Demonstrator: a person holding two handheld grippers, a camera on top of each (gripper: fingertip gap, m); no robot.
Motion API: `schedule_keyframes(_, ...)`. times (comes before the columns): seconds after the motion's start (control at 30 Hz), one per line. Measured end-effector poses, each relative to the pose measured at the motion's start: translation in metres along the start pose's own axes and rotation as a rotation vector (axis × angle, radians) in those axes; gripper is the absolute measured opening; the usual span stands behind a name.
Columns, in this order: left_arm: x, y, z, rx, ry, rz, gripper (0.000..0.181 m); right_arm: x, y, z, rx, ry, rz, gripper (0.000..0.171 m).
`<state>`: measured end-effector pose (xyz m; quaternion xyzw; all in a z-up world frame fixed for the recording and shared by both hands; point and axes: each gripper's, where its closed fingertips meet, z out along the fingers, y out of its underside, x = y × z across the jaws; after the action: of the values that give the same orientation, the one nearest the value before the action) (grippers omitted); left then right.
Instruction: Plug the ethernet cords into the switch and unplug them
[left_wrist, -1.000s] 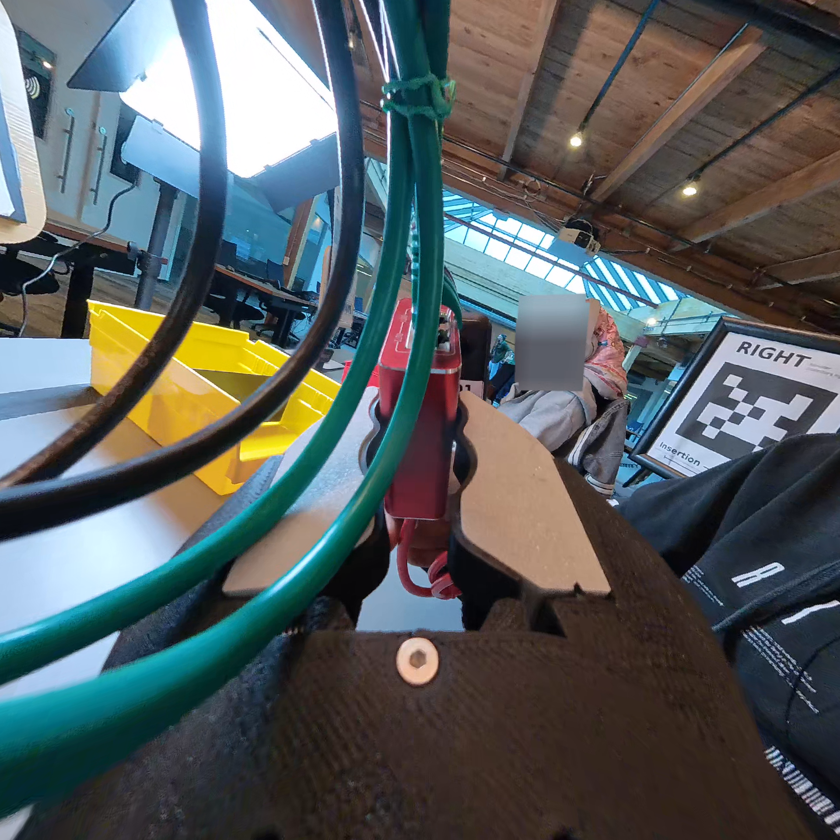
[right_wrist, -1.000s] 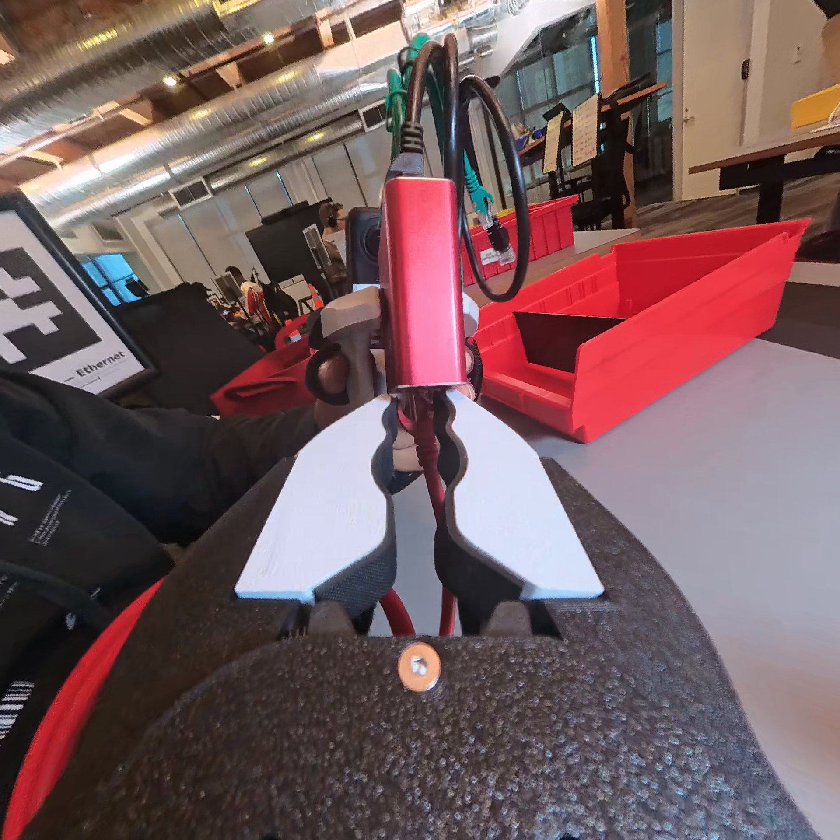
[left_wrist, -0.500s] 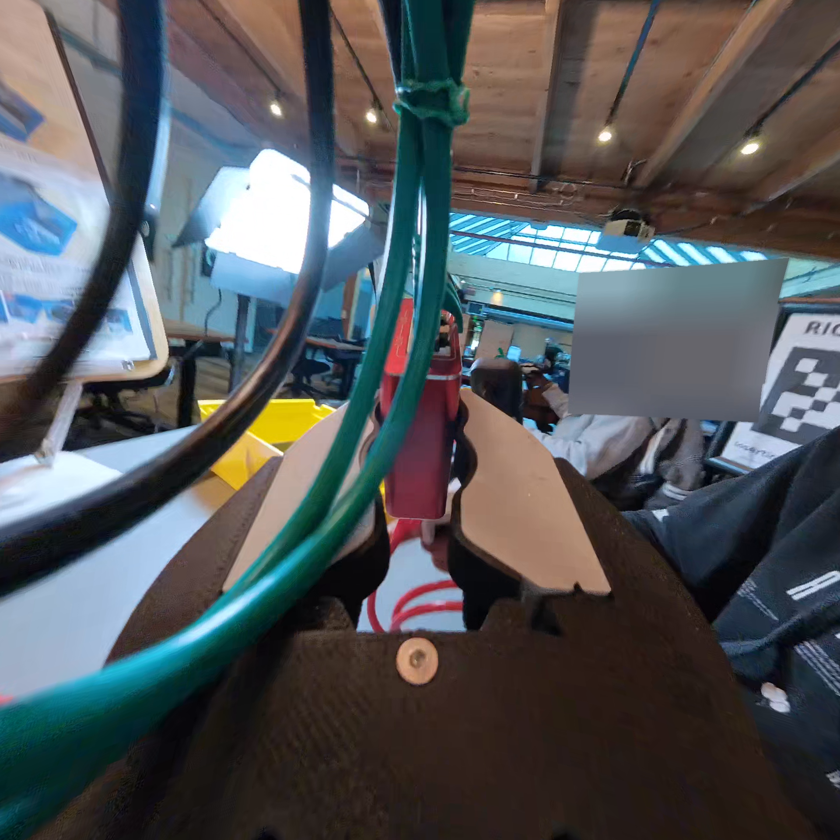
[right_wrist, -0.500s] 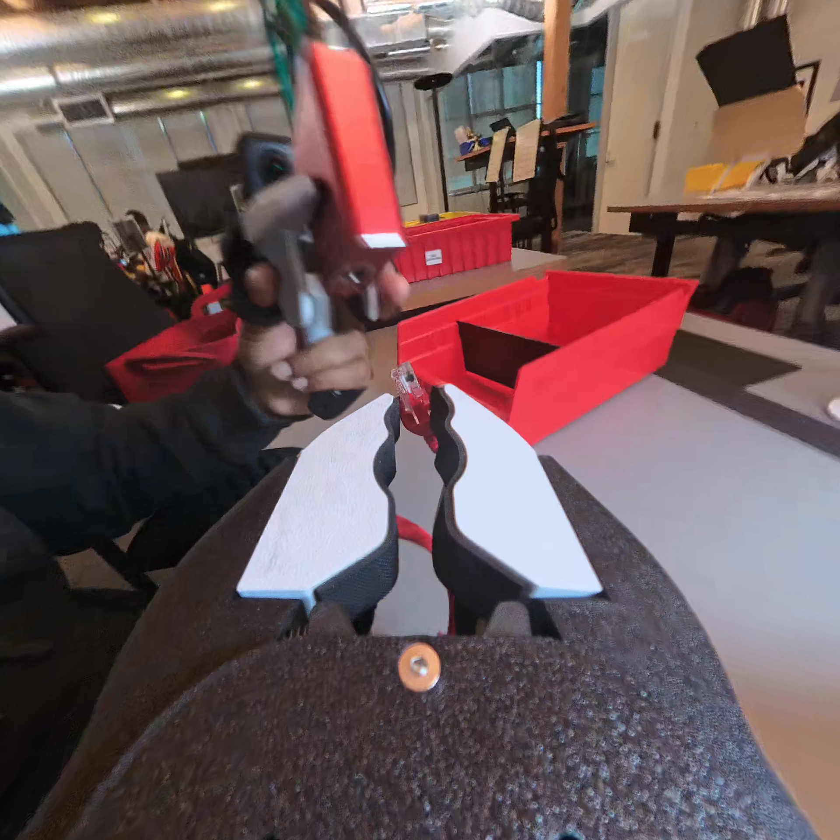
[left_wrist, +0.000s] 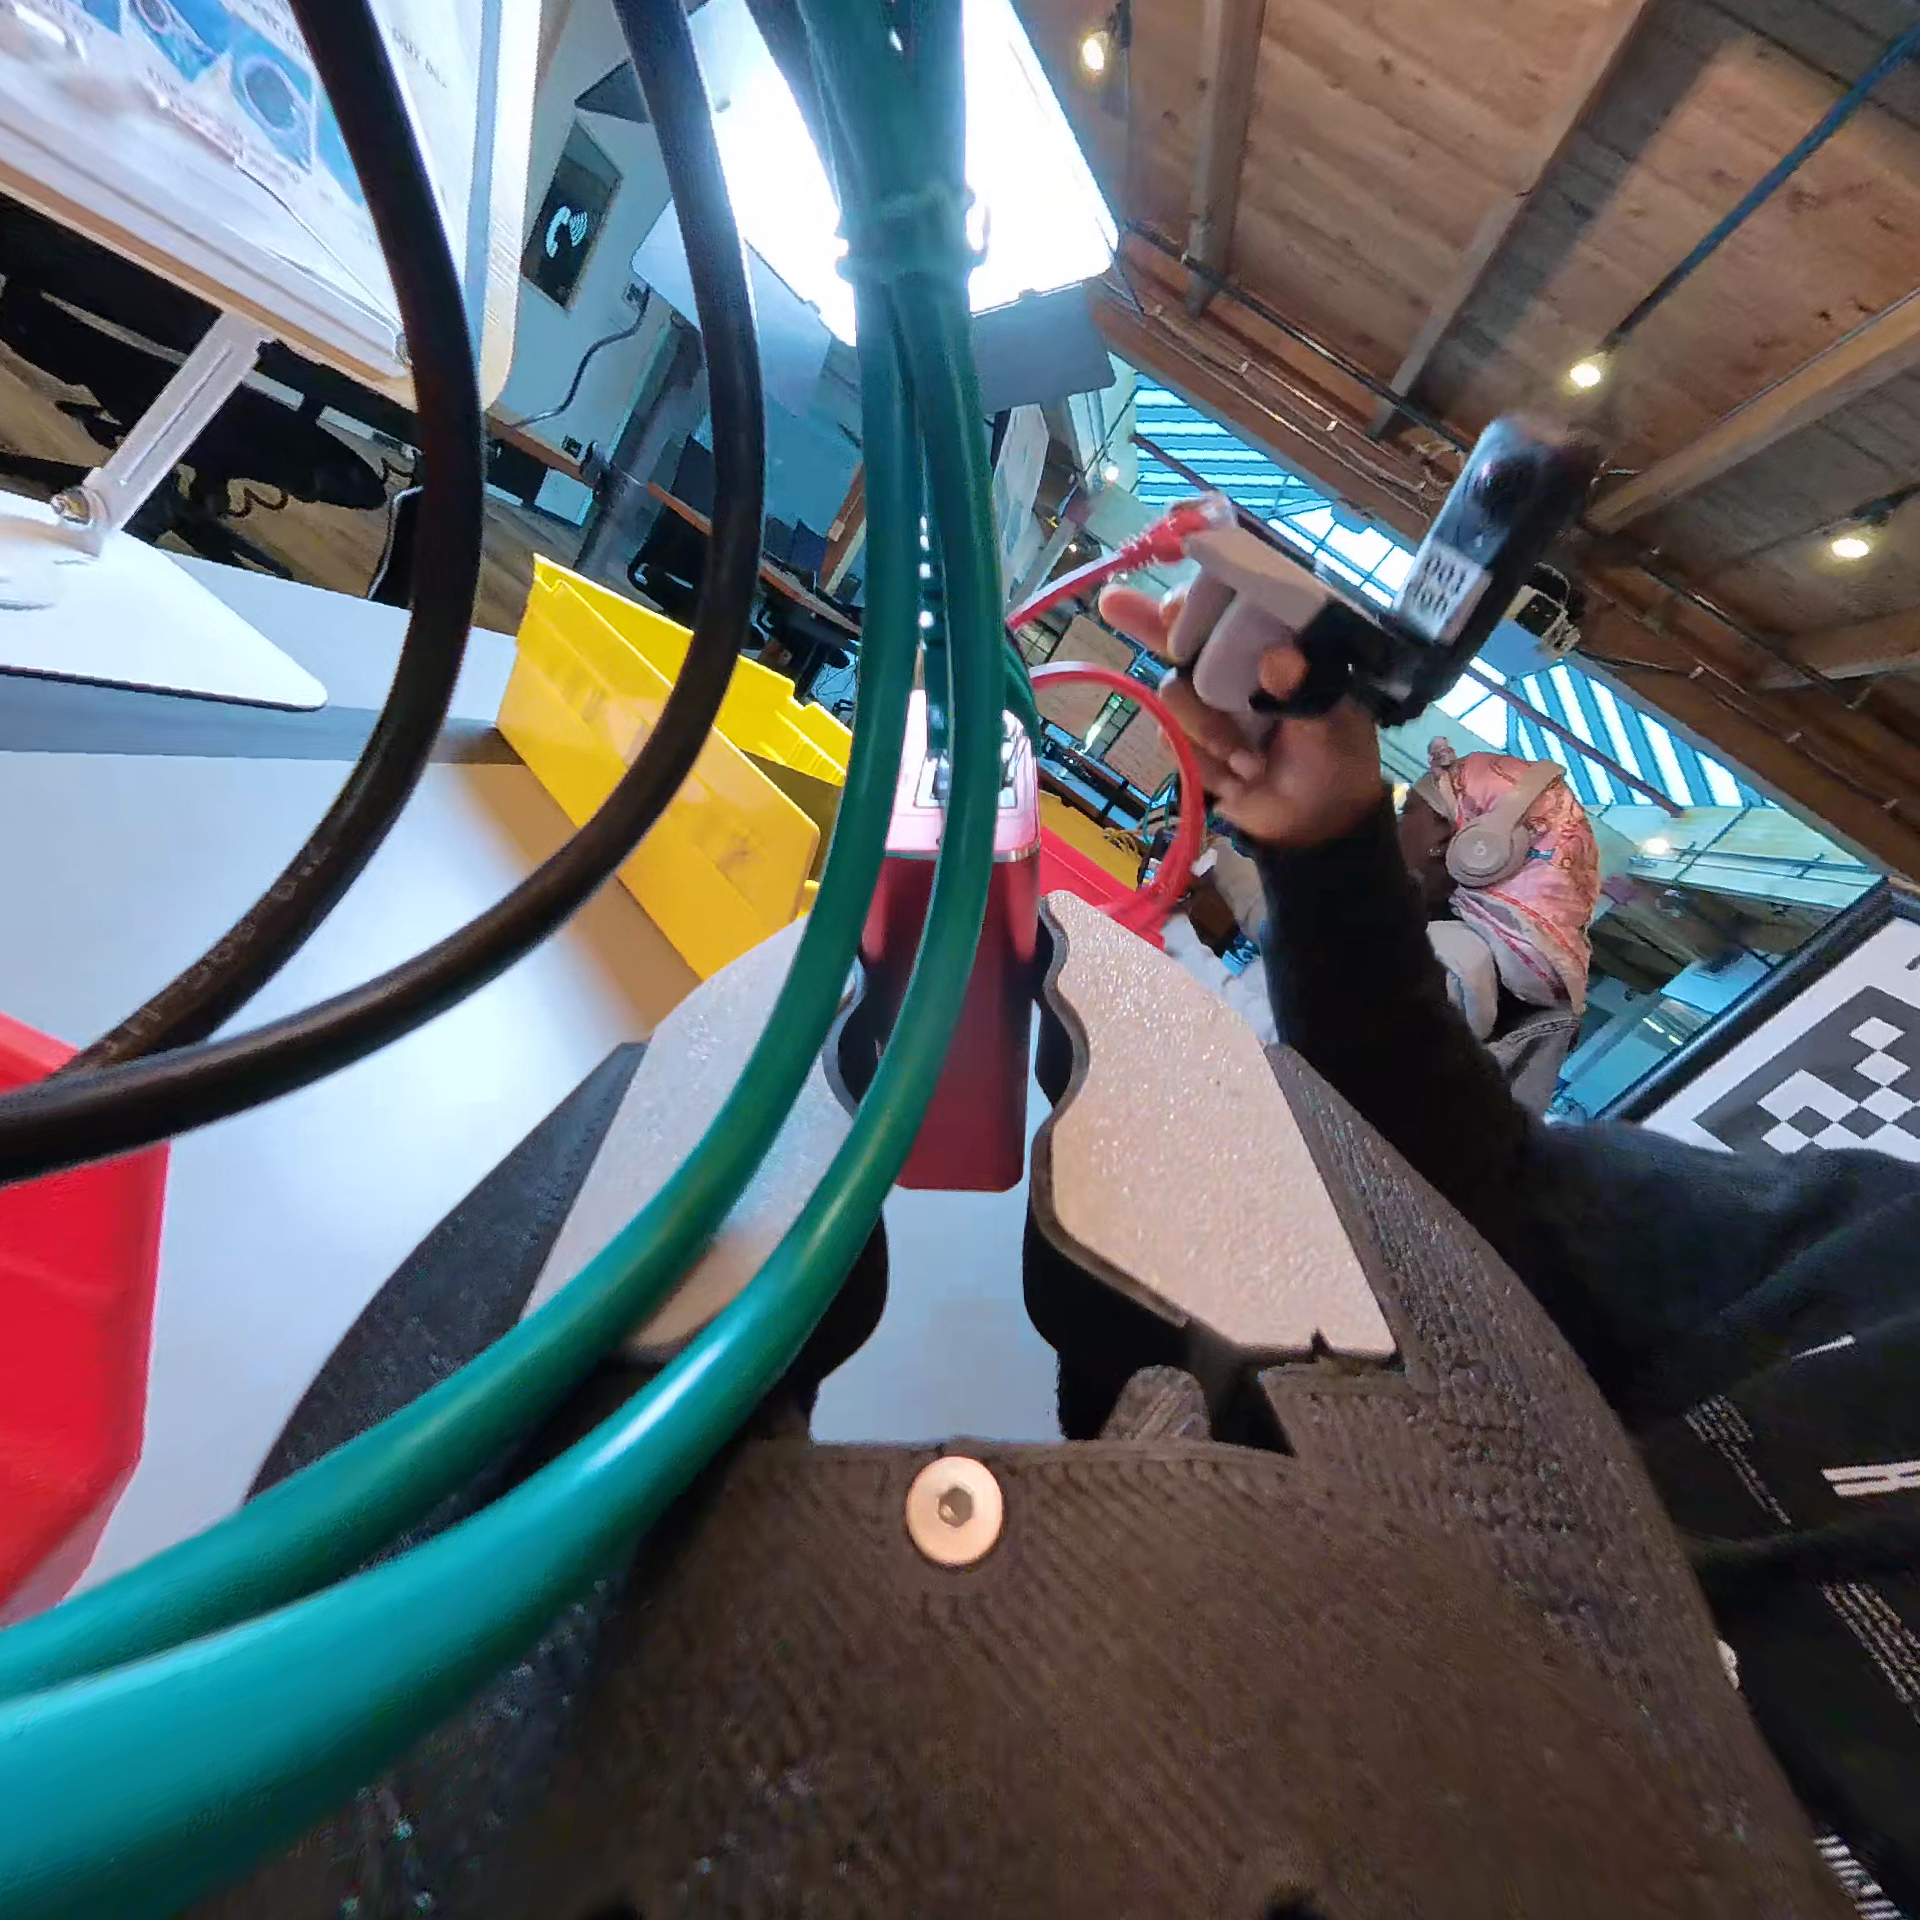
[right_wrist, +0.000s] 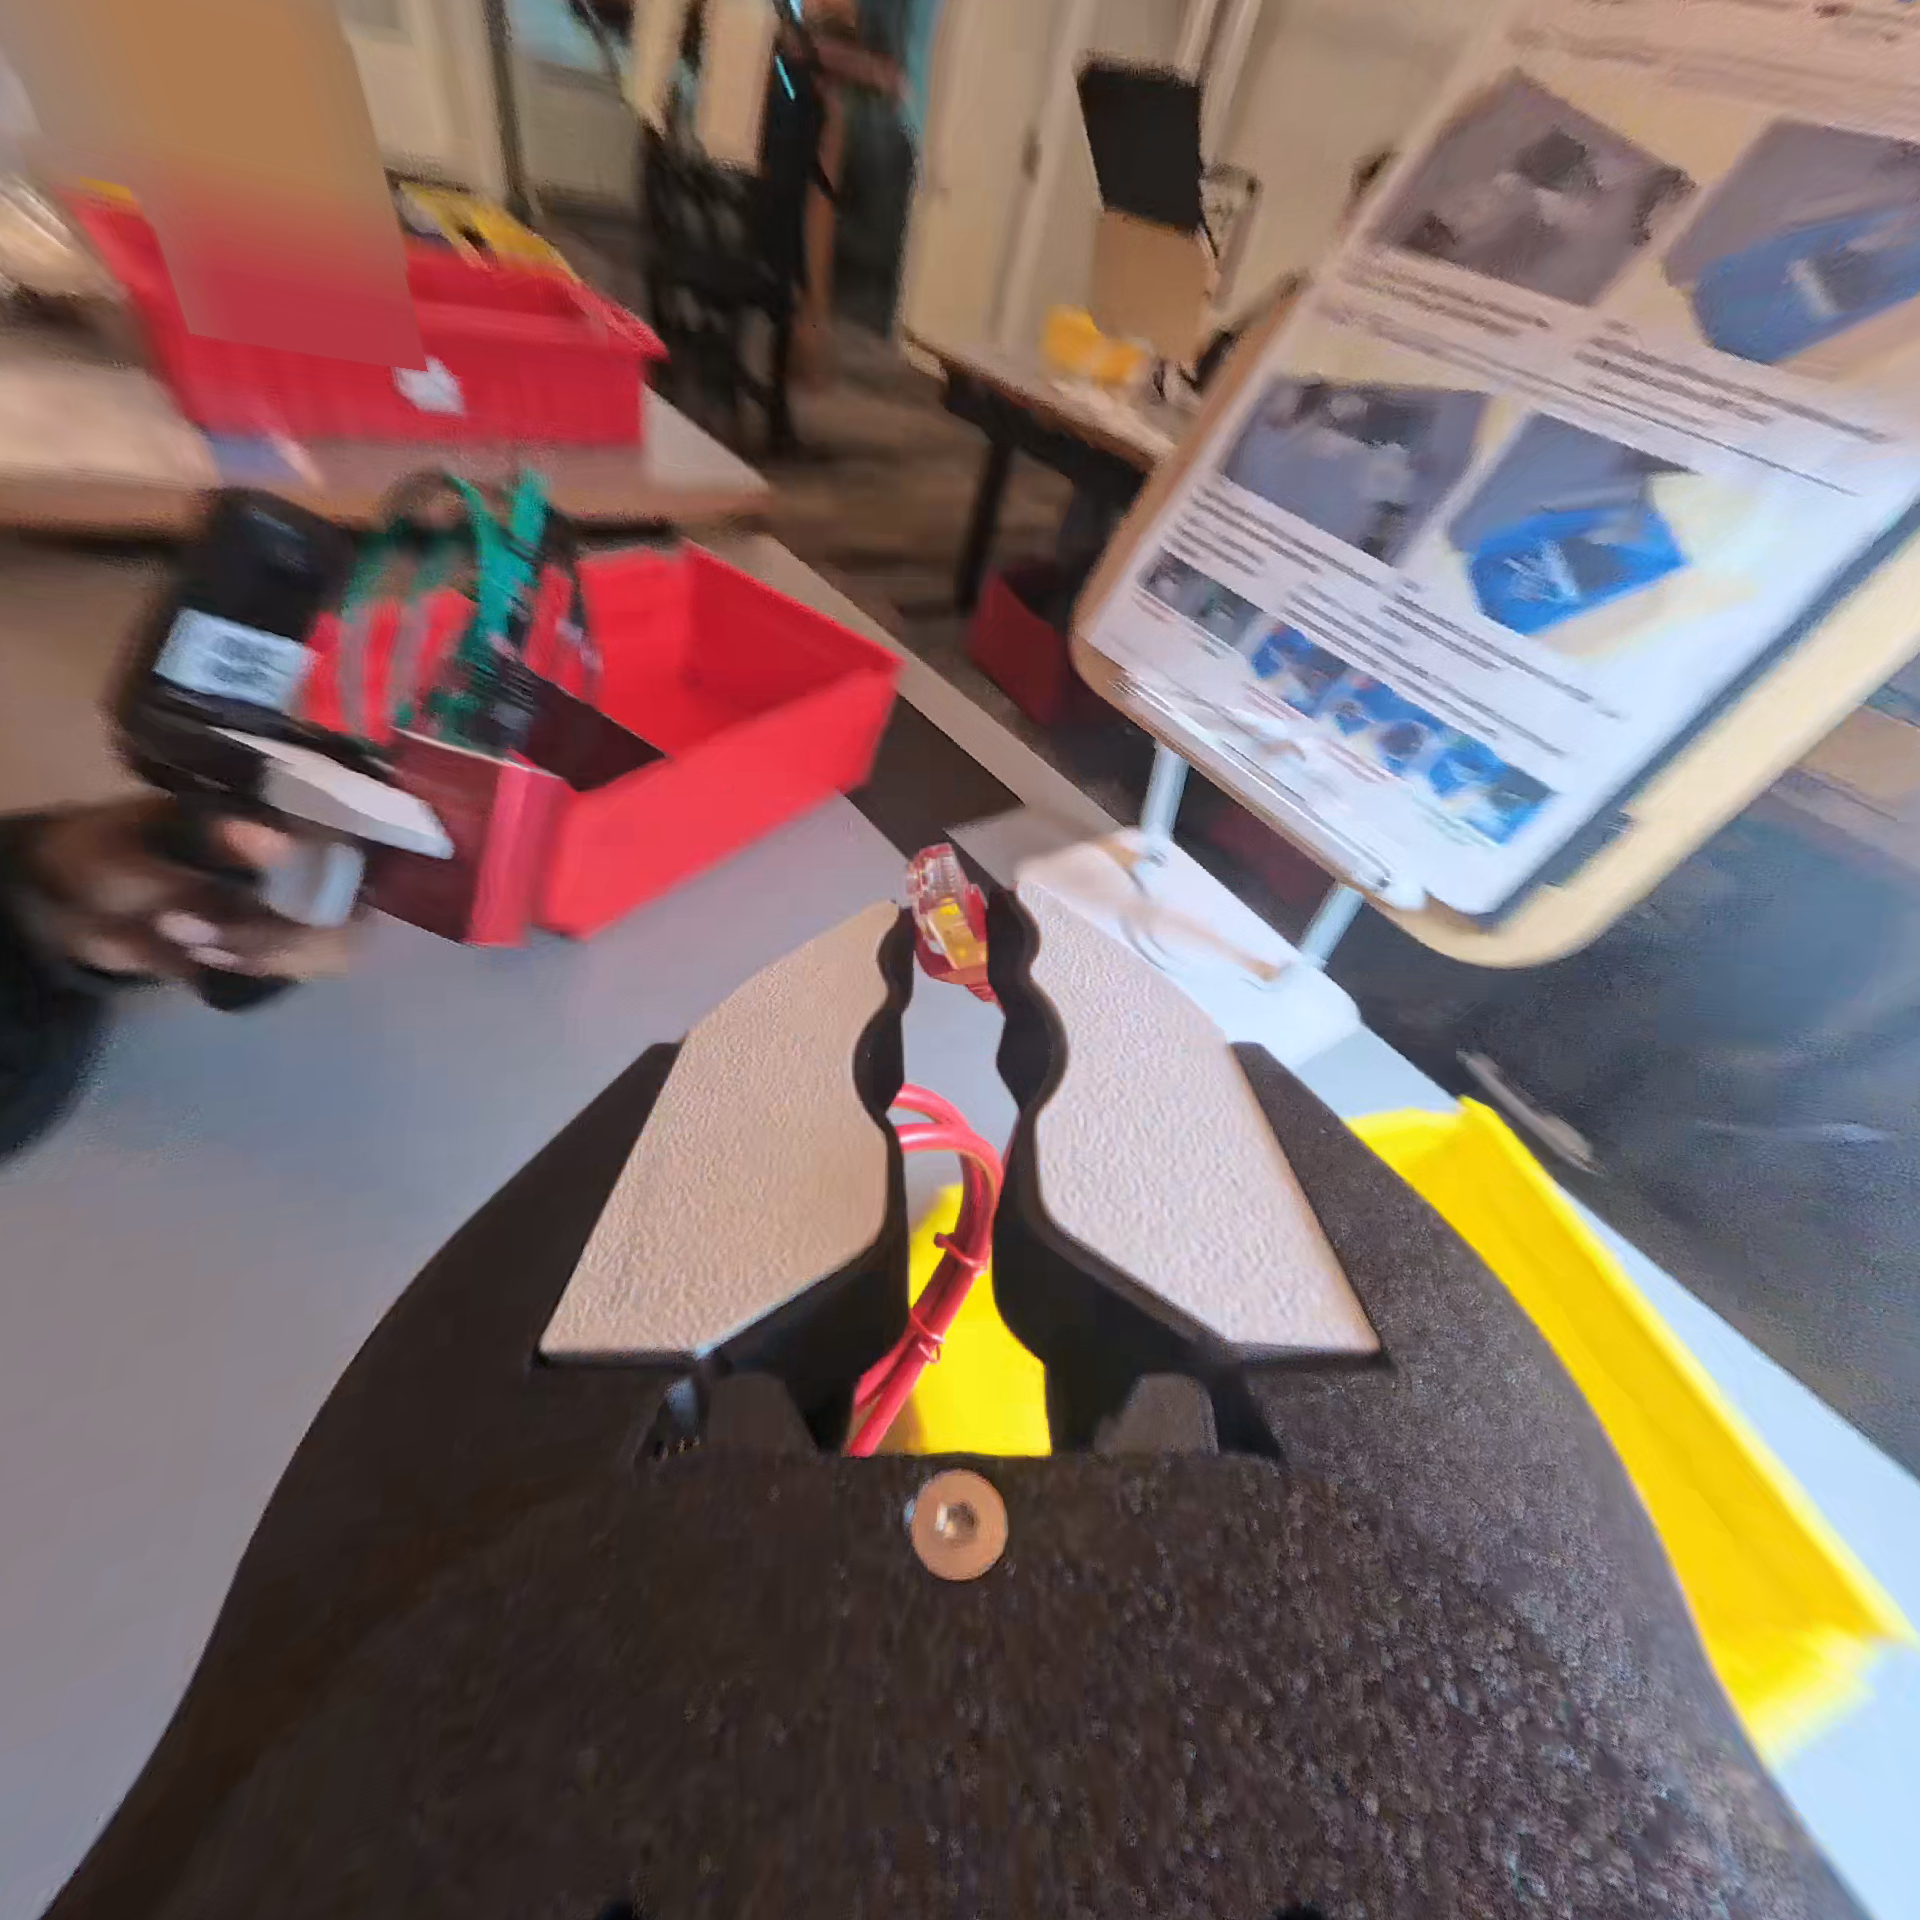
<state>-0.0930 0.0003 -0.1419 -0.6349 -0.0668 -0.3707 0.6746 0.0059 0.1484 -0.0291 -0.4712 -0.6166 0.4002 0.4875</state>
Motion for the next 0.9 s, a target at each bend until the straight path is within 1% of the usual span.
schedule_keyframes(0.1,0.002,0.003,0.002,-0.012,0.000,0.022,0.027,0.046,0.014,0.003,-0.179,0.128,-0.136,0.013)
schedule_keyframes(0.2,0.006,0.007,0.004,-0.032,0.003,0.056,0.027,0.075,0.067,0.025,-0.375,0.180,-0.198,0.013)
schedule_keyframes(0.3,0.007,0.013,0.006,-0.053,-0.003,0.079,0.027,0.083,0.138,0.051,-0.538,0.179,-0.216,0.013)
schedule_keyframes(0.33,0.006,0.015,0.007,-0.060,-0.007,0.083,0.028,0.084,0.157,0.058,-0.569,0.183,-0.219,0.013)
schedule_keyframes(0.4,0.003,0.019,0.008,-0.075,-0.016,0.087,0.028,0.082,0.179,0.068,-0.600,0.175,-0.203,0.014)
schedule_keyframes(0.43,0.002,0.020,0.008,-0.082,-0.019,0.090,0.028,0.080,0.182,0.072,-0.586,0.174,-0.191,0.015)
schedule_keyframes(0.5,0.000,0.023,0.009,-0.095,-0.026,0.098,0.028,0.080,0.175,0.075,-0.537,0.189,-0.164,0.017)
schedule_keyframes(0.53,-0.001,0.024,0.009,-0.100,-0.030,0.104,0.027,0.081,0.167,0.075,-0.503,0.201,-0.155,0.022)
schedule_keyframes(0.6,-0.002,0.026,0.010,-0.111,-0.033,0.115,0.027,0.081,0.140,0.072,-0.424,0.220,-0.140,0.028)
schedule_keyframes(0.67,-0.001,0.029,0.011,-0.127,-0.033,0.126,0.027,0.067,0.104,0.068,-0.309,0.189,-0.119,0.029)
schedule_keyframes(0.73,0.001,0.033,0.012,-0.159,-0.030,0.153,0.026,0.036,0.069,0.065,-0.190,0.088,-0.086,0.029)
schedule_keyframes(0.8,0.001,0.041,0.014,-0.218,-0.042,0.204,0.027,-0.008,0.046,0.063,-0.110,-0.073,-0.047,0.029)
schedule_keyframes(0.9,0.011,0.058,0.017,-0.325,0.001,0.266,0.028,-0.078,0.036,0.060,-0.061,-0.327,-0.011,0.029)
